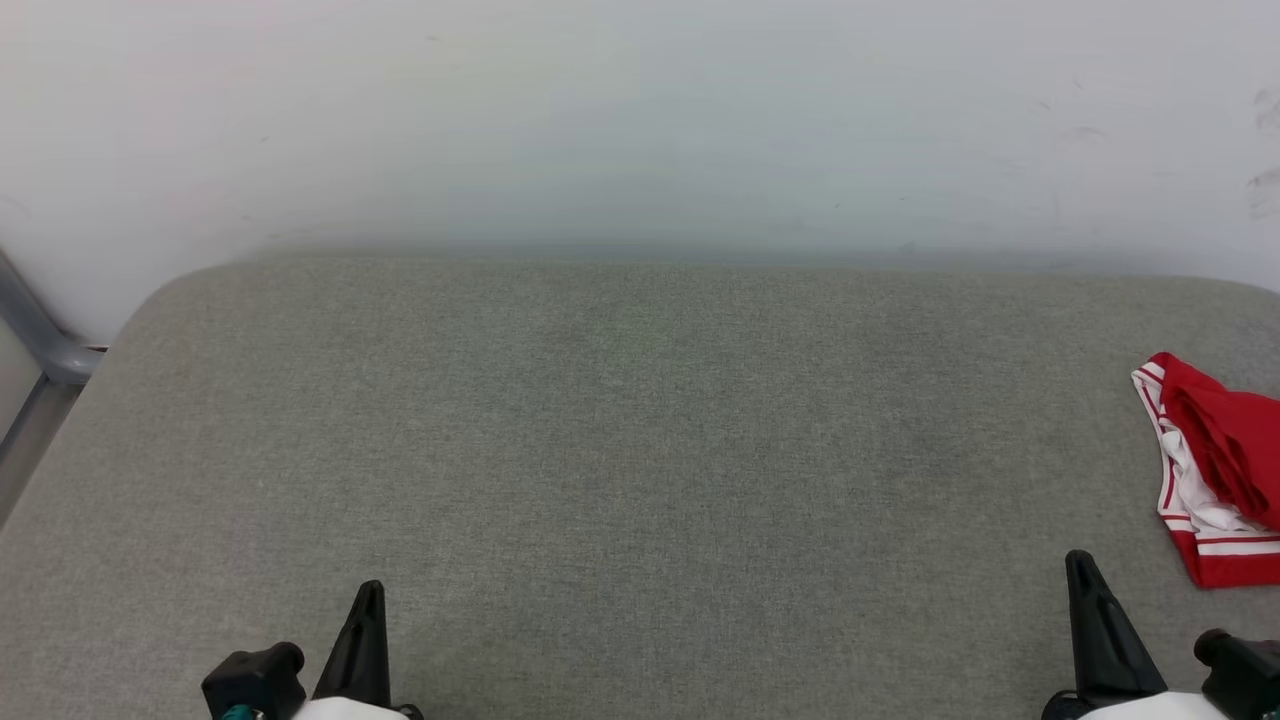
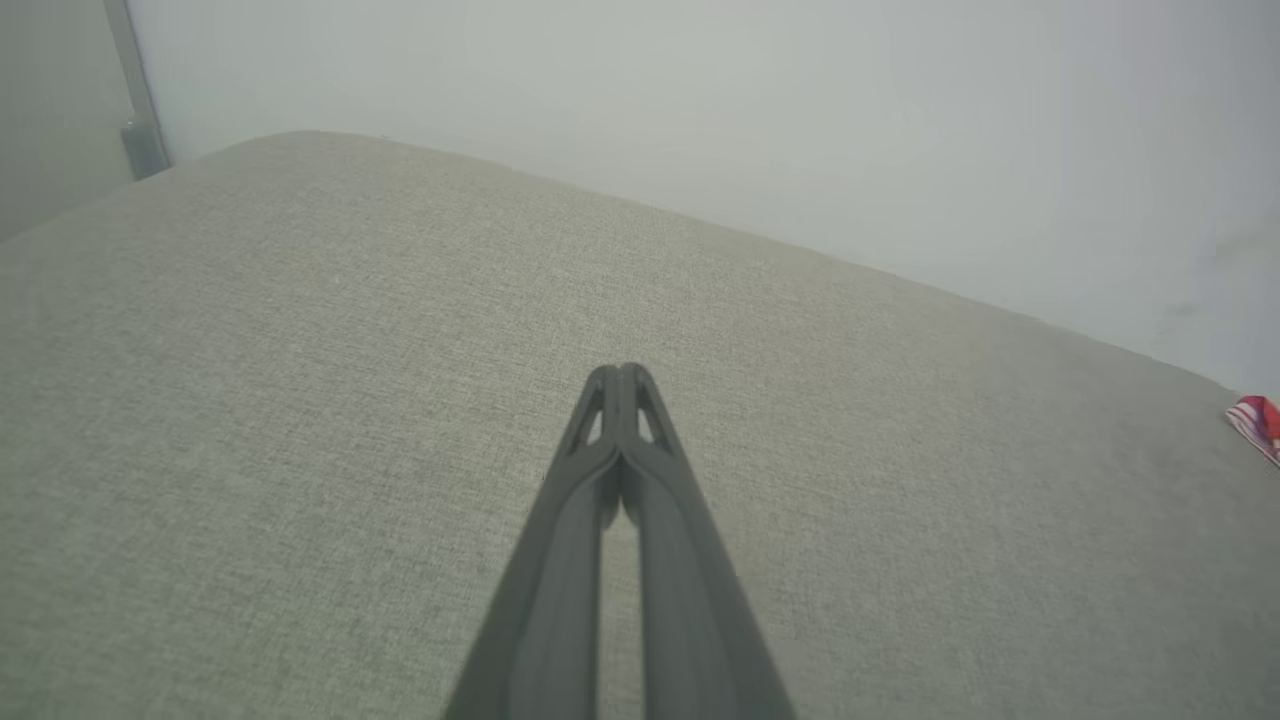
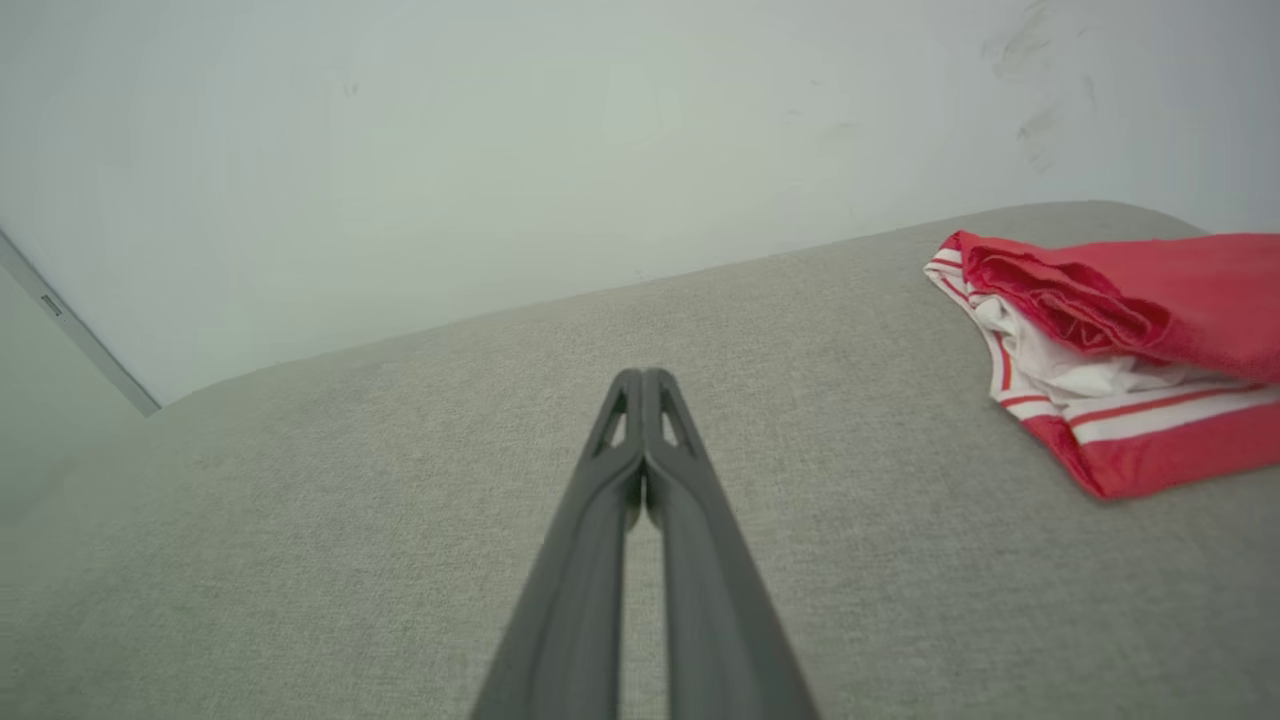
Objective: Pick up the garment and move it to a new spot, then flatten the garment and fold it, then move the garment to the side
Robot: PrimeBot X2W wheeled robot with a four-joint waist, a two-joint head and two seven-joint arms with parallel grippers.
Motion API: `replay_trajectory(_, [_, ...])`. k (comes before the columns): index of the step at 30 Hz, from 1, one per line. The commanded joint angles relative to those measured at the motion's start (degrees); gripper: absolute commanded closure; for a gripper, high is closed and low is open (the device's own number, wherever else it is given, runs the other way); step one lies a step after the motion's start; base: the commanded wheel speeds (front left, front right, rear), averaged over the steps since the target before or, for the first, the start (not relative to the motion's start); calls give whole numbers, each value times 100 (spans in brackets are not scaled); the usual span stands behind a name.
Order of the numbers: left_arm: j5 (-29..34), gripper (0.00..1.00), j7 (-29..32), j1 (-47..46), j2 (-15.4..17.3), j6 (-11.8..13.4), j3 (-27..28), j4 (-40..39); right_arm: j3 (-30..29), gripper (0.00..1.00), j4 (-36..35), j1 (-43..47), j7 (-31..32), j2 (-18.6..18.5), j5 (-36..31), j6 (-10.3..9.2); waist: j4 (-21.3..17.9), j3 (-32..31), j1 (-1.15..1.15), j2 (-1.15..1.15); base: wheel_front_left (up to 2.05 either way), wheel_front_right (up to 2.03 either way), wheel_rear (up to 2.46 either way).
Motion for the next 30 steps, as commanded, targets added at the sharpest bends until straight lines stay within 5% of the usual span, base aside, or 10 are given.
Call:
replay_trajectory(1, [-336, 100, 63, -195, 6, -33, 48, -70, -20, 100, -47, -194, 72, -1, 350, -1, -6, 4, 0, 0, 0, 0, 0])
replay_trajectory(30, [-2936, 100, 690, -546, 9, -186, 231, 37, -69, 100, 225, -621, 723, 3, 2925, -2, -79, 53, 0, 0, 0, 0, 0])
